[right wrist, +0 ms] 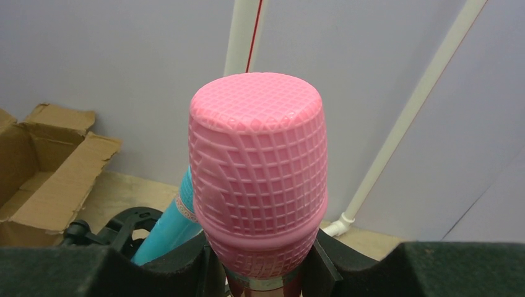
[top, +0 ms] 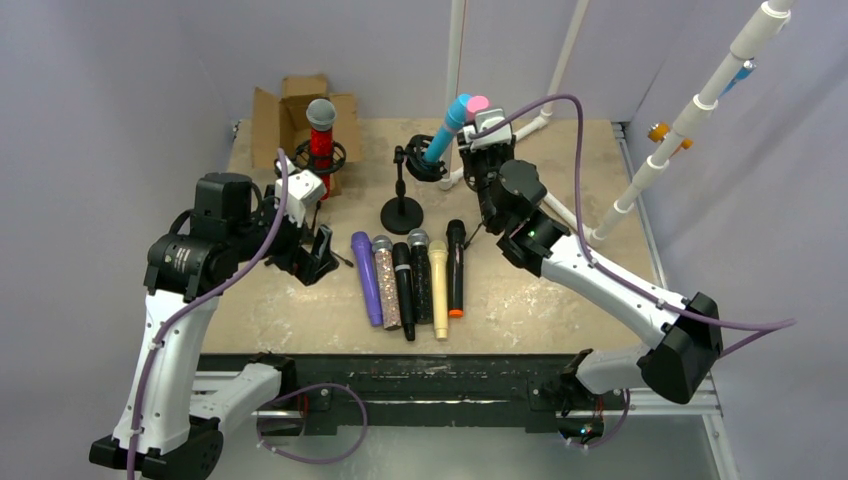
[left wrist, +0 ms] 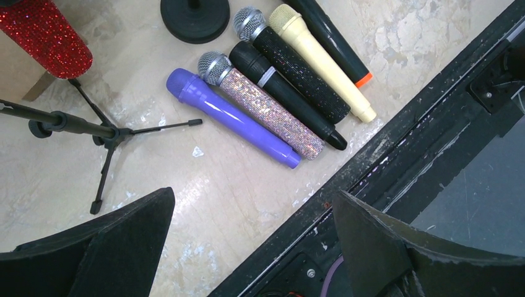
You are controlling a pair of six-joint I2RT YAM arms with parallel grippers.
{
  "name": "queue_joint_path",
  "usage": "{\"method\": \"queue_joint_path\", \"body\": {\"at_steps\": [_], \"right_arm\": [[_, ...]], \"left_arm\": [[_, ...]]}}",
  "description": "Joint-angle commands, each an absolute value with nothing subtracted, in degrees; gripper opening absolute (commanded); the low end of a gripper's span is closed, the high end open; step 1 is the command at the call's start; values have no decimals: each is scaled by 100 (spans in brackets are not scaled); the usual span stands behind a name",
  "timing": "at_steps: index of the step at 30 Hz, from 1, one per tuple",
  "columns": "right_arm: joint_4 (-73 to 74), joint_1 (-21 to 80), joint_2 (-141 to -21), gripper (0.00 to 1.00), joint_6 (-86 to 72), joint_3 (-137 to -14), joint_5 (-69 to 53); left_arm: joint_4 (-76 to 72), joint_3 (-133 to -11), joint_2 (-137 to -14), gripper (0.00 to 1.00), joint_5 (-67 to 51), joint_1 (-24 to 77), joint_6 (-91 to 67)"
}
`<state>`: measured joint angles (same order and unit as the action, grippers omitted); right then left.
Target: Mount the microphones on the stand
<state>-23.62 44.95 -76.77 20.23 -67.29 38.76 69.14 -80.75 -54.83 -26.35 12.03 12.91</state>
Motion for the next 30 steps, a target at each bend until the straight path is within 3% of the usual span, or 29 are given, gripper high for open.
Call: {"method": "queue_joint_path", "body": {"at_steps": [1, 4, 6, 8, 11, 19, 30], "right_arm": [[-2628, 4286, -7664, 0, 1711, -6626, 3718], [-2611, 4237, -7671, 5, 1667, -6543, 3622], [-2430, 4235, -7645, 23, 1633, -6522, 3398], [-2346, 4235, -7629, 47, 1620, -6497, 3249], [-2270, 4230, -7608, 61, 1599, -6528, 3258], [-1845, 4115, -7381, 74, 1485, -6572, 3225], [-480, 3659, -7091, 74, 343, -7310, 3831]], "left_arm": [[6848, -8061, -5414, 100, -2583, 1204, 1369], [6847, -8060, -5414, 100, -2560, 1204, 1373], [6841, -8060, -5414, 100, -2538, 1204, 1377], [6814, -8067, -5406, 100, -2512, 1204, 1354], [6807, -8085, -5412, 100, -2504, 1204, 1338], [6826, -8090, -5407, 100, -2459, 1204, 1361], [6809, -8003, -5383, 100, -2412, 1199, 1386]]}}
